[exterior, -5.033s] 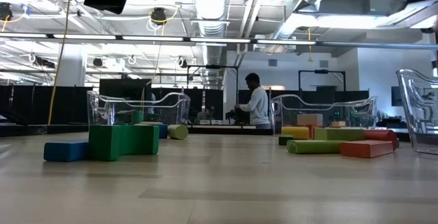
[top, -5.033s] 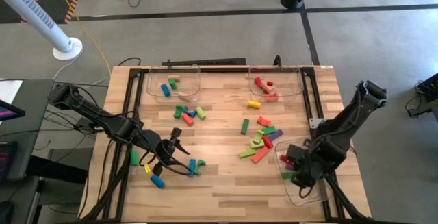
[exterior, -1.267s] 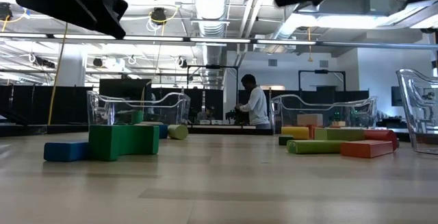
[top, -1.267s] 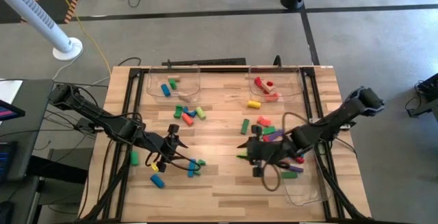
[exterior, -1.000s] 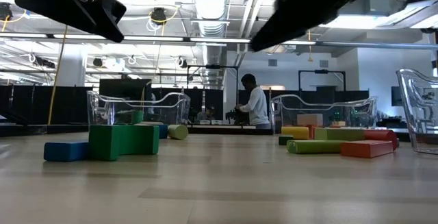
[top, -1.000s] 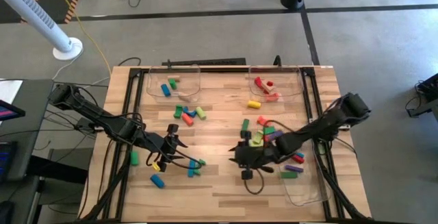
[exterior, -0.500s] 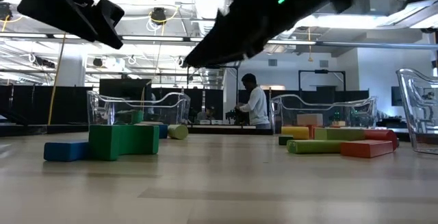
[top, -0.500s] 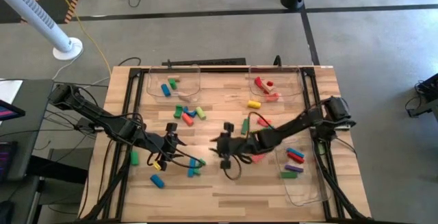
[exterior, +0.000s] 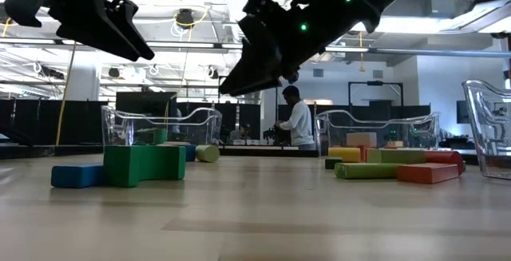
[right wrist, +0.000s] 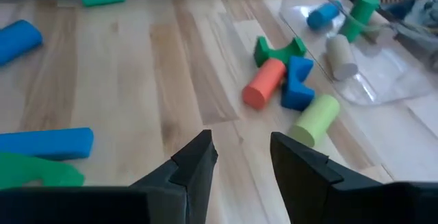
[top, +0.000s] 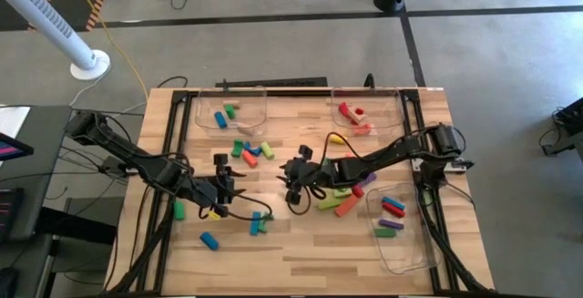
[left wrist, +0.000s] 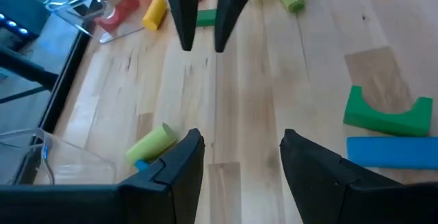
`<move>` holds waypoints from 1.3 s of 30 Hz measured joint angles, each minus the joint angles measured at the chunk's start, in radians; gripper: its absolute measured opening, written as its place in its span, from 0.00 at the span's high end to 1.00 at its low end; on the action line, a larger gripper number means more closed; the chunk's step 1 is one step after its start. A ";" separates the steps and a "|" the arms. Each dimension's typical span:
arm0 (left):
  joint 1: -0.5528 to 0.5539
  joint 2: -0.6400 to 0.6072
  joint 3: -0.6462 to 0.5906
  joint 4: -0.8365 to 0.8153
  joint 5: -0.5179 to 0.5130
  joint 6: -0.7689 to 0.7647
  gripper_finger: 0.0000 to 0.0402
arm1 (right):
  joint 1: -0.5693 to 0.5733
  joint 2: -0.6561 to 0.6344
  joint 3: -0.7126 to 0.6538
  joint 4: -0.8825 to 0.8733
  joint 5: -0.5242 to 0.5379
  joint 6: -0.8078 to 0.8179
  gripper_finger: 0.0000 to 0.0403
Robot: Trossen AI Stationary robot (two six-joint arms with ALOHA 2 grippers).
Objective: Sort blocks by size
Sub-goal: Put the light green arch block into the top right transparent bin
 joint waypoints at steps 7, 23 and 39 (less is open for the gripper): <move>-0.014 0.001 0.000 -0.006 0.069 -0.018 0.54 | 0.023 0.000 0.000 -0.070 -0.127 0.009 0.56; -0.036 0.001 0.000 -0.006 0.079 -0.038 0.55 | 0.053 -0.003 0.073 -0.646 -0.125 0.119 0.56; -0.036 0.002 0.000 -0.006 0.078 -0.045 0.55 | 0.170 -0.005 0.220 -1.191 -0.123 0.256 0.56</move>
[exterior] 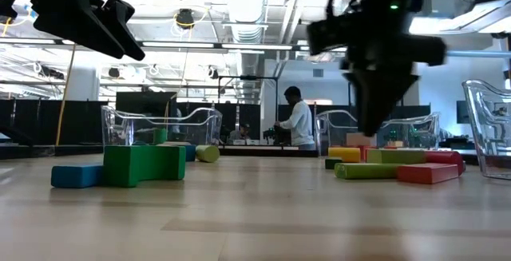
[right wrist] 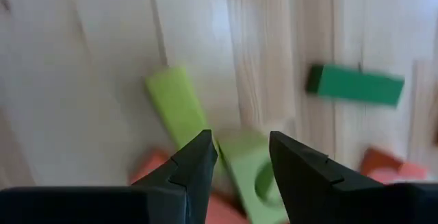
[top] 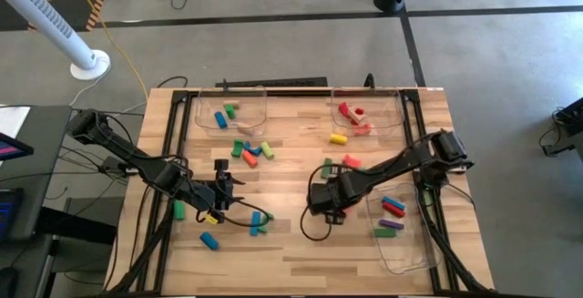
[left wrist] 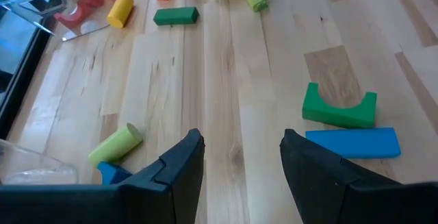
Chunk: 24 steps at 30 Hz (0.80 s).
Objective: Sort blocks by size
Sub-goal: Put the light green arch block into the top right transparent bin
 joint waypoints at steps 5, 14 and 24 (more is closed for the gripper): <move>0.000 0.000 0.000 0.004 0.000 0.000 0.55 | 0.047 0.000 0.000 -0.081 0.000 0.014 0.56; 0.000 0.000 0.000 0.011 0.000 0.000 0.55 | 0.113 0.000 0.001 -0.112 0.011 -0.003 0.56; 0.000 0.000 0.000 0.011 0.000 -0.004 0.55 | 0.069 0.000 -0.011 -0.069 0.074 -0.047 0.56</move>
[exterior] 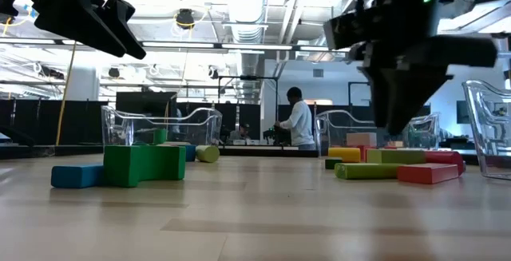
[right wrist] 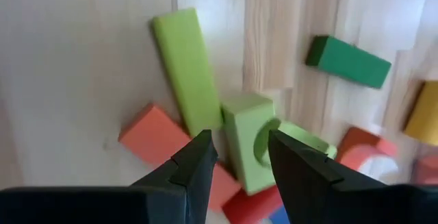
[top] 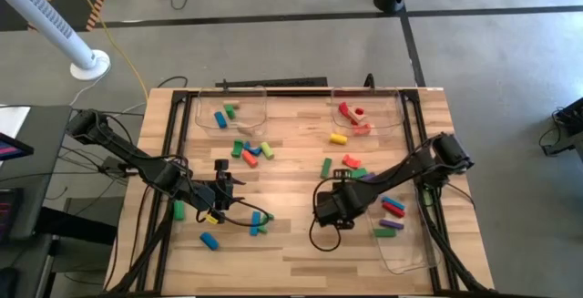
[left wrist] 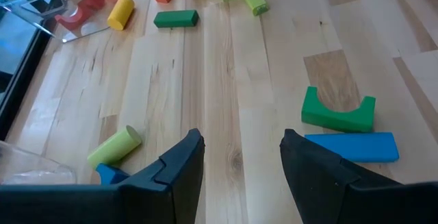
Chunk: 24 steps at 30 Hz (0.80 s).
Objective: Sort blocks by size
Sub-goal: Put the light green arch block into the top right transparent bin
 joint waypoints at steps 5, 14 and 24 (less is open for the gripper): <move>0.000 0.000 0.000 0.000 0.000 0.000 0.55 | -0.025 0.000 -0.045 0.023 -0.028 -0.010 0.56; 0.000 0.000 0.000 0.000 0.000 -0.002 0.55 | -0.027 0.000 -0.095 0.067 -0.045 0.024 0.56; 0.000 0.000 0.000 0.000 0.000 -0.006 0.55 | -0.030 0.000 -0.134 0.110 -0.055 0.024 0.61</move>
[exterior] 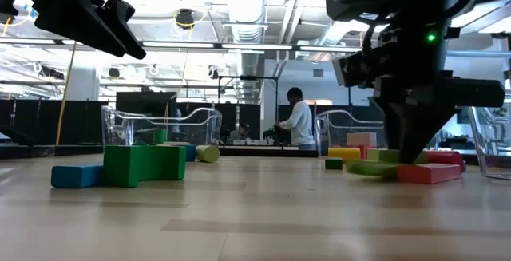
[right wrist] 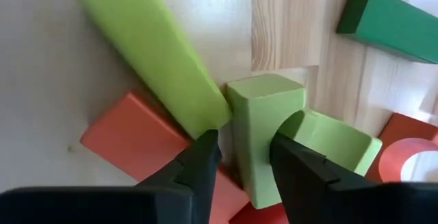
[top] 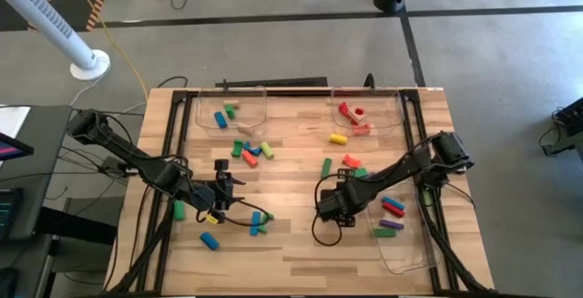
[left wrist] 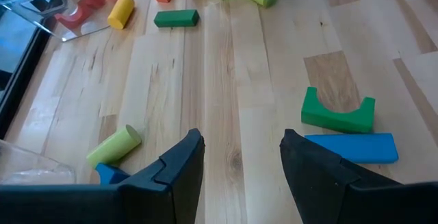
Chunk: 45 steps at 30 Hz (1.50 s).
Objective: Sort blocks by size
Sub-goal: Put the light green arch block into the top right transparent bin
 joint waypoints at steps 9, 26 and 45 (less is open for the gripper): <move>0.000 0.000 0.000 0.001 0.000 0.000 0.55 | -0.005 0.000 0.000 0.015 0.000 -0.025 0.81; 0.000 0.000 0.000 0.007 0.000 -0.001 0.55 | -0.005 0.000 0.135 0.057 0.002 -0.129 0.83; 0.000 0.000 -0.001 0.295 -0.030 0.193 0.55 | -0.005 0.001 0.304 0.461 0.094 -0.520 0.83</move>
